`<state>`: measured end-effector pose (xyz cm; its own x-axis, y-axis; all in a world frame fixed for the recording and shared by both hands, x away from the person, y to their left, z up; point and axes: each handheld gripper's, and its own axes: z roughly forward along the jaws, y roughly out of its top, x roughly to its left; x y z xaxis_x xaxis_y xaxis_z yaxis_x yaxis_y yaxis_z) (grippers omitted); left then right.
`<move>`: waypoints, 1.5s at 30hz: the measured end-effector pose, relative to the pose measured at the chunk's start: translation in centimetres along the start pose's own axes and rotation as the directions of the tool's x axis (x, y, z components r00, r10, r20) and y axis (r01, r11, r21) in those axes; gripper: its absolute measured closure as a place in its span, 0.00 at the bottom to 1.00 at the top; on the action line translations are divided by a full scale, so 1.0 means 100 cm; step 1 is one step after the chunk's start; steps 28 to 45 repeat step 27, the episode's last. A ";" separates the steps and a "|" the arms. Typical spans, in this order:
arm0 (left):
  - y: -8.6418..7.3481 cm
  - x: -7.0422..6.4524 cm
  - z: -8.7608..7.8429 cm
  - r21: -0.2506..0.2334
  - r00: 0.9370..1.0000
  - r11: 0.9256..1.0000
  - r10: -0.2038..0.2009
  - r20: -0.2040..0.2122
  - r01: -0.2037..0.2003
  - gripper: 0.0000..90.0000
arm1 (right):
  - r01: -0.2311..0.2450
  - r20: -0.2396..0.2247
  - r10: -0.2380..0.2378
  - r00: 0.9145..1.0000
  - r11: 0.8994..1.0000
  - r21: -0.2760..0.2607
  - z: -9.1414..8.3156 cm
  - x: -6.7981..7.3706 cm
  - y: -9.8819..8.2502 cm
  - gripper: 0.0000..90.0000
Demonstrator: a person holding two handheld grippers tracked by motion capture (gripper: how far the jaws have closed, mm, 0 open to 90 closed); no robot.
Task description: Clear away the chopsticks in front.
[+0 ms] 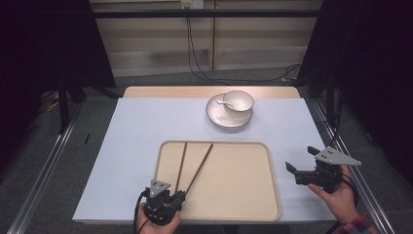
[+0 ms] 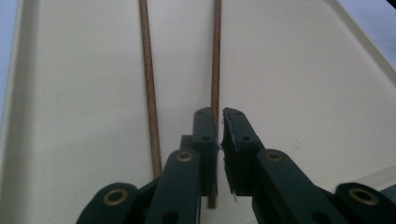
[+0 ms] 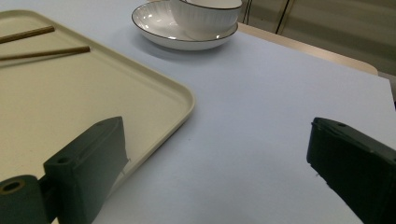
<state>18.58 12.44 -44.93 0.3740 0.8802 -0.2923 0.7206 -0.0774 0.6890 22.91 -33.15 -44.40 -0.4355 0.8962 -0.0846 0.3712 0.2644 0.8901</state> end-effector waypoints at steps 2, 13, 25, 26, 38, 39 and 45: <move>0.001 0.000 0.000 -0.019 1.000 1.000 -0.008 0.006 0.008 0.86 | 0.002 -0.001 -0.002 1.000 1.000 -0.002 0.000 0.000 0.000 0.05; 0.012 0.003 0.000 -0.116 1.000 0.993 0.017 0.008 -0.016 0.61 | -0.006 0.004 0.006 1.000 1.000 0.000 -0.003 -0.001 -0.001 0.05; 0.025 0.008 0.002 -0.183 1.000 0.983 0.023 0.010 -0.020 0.33 | -0.002 0.010 0.002 1.000 1.000 0.003 -0.002 -0.001 -0.001 0.05; 0.026 0.009 0.002 -0.181 1.000 0.983 0.023 0.011 -0.021 0.33 | -0.004 0.011 0.004 1.000 1.000 0.004 -0.002 -0.001 -0.001 0.05; 0.026 0.009 0.002 -0.179 1.000 0.984 0.024 0.010 -0.022 0.33 | -0.003 0.011 0.003 1.000 1.000 0.005 -0.002 -0.001 -0.001 0.05; 0.026 0.009 0.002 -0.179 1.000 0.984 0.024 0.010 -0.022 0.33 | -0.003 0.011 0.003 1.000 1.000 0.005 -0.002 -0.001 -0.001 0.05; 0.026 0.009 0.002 -0.179 1.000 0.984 0.024 0.010 -0.022 0.33 | -0.003 0.011 0.003 1.000 1.000 0.005 -0.002 -0.001 -0.001 0.05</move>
